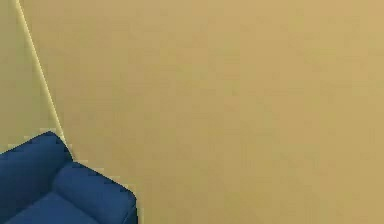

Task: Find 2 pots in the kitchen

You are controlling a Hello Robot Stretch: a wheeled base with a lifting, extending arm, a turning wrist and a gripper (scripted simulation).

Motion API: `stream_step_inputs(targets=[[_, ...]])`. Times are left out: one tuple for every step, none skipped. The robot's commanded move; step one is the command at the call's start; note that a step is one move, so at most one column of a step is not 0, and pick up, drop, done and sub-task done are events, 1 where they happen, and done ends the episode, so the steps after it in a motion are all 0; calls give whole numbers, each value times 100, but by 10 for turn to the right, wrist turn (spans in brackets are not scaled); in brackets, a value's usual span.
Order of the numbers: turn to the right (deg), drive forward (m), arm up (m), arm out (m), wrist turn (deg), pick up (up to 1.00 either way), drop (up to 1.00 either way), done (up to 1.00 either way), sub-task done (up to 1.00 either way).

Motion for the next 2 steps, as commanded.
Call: stream_step_inputs(targets=[[-450,0,0,0,0,0,0,0,0],[-450,0,0,0,0,0,0,0,0]])
